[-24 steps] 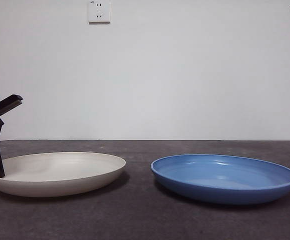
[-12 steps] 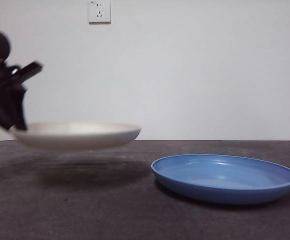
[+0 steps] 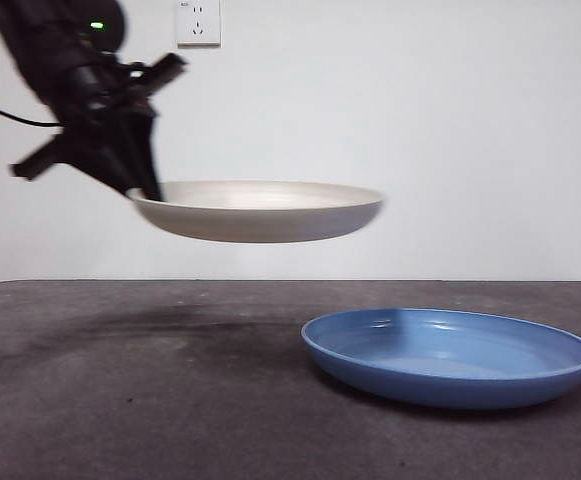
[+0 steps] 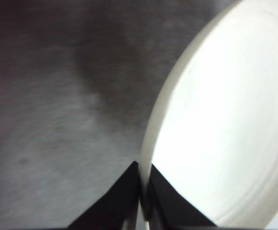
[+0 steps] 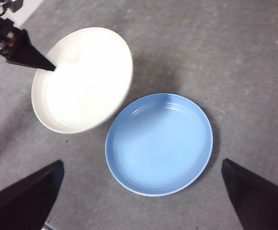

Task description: Pick up the white plate, put it on the blue plate, put it on desk

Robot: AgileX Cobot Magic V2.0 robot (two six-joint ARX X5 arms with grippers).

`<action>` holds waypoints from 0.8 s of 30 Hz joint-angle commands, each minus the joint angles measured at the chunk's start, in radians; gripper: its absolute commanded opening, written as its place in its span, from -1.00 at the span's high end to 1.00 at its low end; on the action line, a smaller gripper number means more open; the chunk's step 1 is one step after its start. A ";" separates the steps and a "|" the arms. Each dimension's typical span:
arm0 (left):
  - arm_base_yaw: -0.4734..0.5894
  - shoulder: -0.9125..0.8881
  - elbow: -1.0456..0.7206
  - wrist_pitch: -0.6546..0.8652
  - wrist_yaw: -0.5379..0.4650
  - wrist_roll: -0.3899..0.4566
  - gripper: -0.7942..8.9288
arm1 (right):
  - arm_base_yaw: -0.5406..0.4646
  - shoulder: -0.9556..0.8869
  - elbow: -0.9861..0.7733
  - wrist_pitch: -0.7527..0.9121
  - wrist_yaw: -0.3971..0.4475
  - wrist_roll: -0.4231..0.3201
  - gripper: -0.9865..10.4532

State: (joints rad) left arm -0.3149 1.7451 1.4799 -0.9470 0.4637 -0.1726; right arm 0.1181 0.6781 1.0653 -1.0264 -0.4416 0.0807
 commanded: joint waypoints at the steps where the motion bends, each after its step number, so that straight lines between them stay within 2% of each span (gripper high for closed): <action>1: -0.054 0.069 0.059 -0.003 0.000 -0.024 0.81 | 0.004 0.003 0.033 -0.016 0.003 -0.024 -0.16; 5: -0.133 0.164 0.140 -0.023 0.000 -0.031 0.81 | 0.004 -0.011 0.042 -0.054 0.012 -0.042 -0.16; 11: -0.228 0.292 0.242 -0.033 0.000 -0.043 0.81 | 0.004 -0.052 0.042 -0.116 0.122 -0.067 -0.16; 16: -0.276 0.358 0.285 -0.034 0.000 -0.046 0.81 | 0.004 -0.089 0.042 -0.128 0.126 -0.067 -0.16; 24: -0.294 0.381 0.285 0.008 -0.001 -0.076 0.81 | 0.004 -0.113 0.042 -0.145 0.125 -0.066 -0.16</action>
State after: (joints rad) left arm -0.5987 2.0960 1.7344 -0.9428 0.4614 -0.2352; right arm 0.1181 0.5648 1.0878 -1.1740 -0.3172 0.0227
